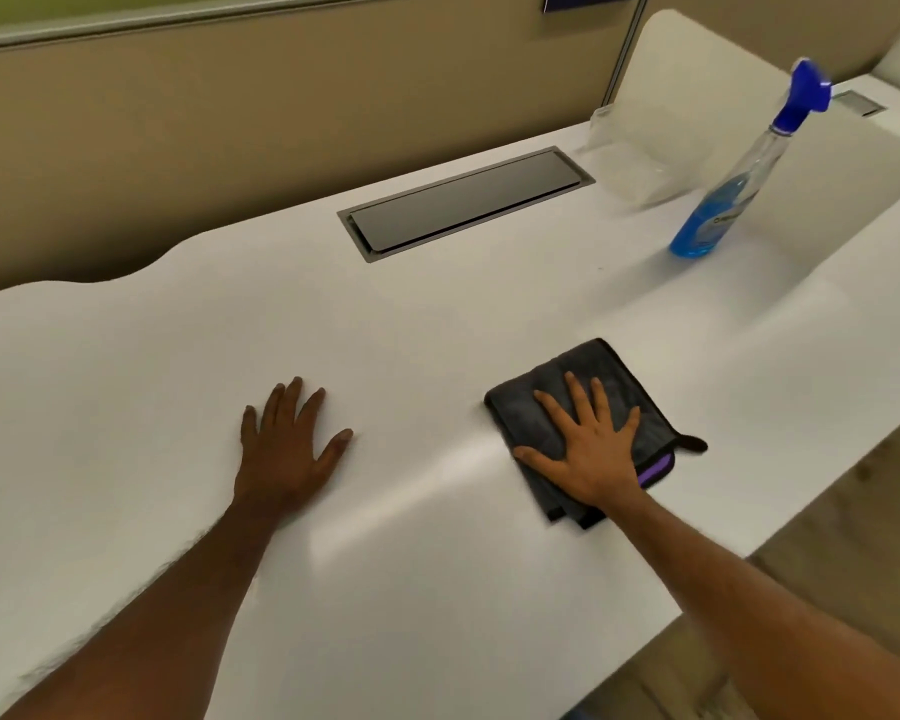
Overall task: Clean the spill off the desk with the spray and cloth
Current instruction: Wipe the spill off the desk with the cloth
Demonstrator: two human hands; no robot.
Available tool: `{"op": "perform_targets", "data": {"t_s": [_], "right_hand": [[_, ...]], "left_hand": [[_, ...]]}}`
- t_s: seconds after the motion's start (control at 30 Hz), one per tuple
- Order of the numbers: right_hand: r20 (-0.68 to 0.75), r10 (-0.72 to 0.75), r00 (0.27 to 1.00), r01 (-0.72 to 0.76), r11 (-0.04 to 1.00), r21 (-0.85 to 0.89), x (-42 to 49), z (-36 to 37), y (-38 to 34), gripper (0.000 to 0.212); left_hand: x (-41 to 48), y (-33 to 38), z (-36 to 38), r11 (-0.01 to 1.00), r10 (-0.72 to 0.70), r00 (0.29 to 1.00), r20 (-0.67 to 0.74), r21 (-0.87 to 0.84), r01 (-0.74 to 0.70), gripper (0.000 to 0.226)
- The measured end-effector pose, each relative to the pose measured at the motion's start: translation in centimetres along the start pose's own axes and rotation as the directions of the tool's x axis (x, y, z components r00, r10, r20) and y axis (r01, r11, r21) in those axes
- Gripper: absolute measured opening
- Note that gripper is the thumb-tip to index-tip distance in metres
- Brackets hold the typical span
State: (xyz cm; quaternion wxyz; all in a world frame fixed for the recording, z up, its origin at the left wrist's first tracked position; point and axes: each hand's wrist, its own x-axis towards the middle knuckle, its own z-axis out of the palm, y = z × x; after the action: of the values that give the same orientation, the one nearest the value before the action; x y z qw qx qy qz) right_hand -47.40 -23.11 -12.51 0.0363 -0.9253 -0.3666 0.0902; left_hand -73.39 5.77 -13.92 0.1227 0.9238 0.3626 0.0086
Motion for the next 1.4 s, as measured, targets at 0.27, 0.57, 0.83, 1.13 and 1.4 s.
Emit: {"op": "perform_targets", "data": {"t_s": [0.27, 0.57, 0.83, 1.13, 1.4], "right_hand": [[0.025, -0.201, 0.979, 0.201, 0.98, 0.004, -8.8, 1.7, -6.2, 0.088], [0.071, -0.403, 0.913, 0.404, 0.915, -0.013, -12.2, 2.7, -11.7, 0.087], [0.016, 0.022, 1.0, -0.023, 0.999, 0.029, -7.6, 0.4, -1.4, 0.094], [0.072, 0.131, 0.989, -0.136, 0.989, 0.066, 2.9, -2.2, 4.2, 0.104], [0.099, 0.03, 0.995, -0.033, 0.999, 0.027, 10.6, -3.7, 4.0, 0.106]], "left_hand": [[-2.2, -1.0, 0.2, 0.999, 0.032, 0.999, 0.0, -0.004, -0.032, 0.081], [-4.2, -1.3, -0.4, 0.998, 0.054, 0.999, 0.007, 0.011, -0.054, 0.081], [-4.9, 0.4, -1.1, 0.999, 0.047, 0.999, -0.01, 0.01, -0.047, 0.082], [-4.1, 3.1, -0.3, 0.999, -0.021, 0.999, -0.039, 0.038, 0.023, 0.079], [-2.8, 5.0, -1.1, 0.998, -0.061, 0.994, -0.092, 0.03, 0.064, 0.075]]}}
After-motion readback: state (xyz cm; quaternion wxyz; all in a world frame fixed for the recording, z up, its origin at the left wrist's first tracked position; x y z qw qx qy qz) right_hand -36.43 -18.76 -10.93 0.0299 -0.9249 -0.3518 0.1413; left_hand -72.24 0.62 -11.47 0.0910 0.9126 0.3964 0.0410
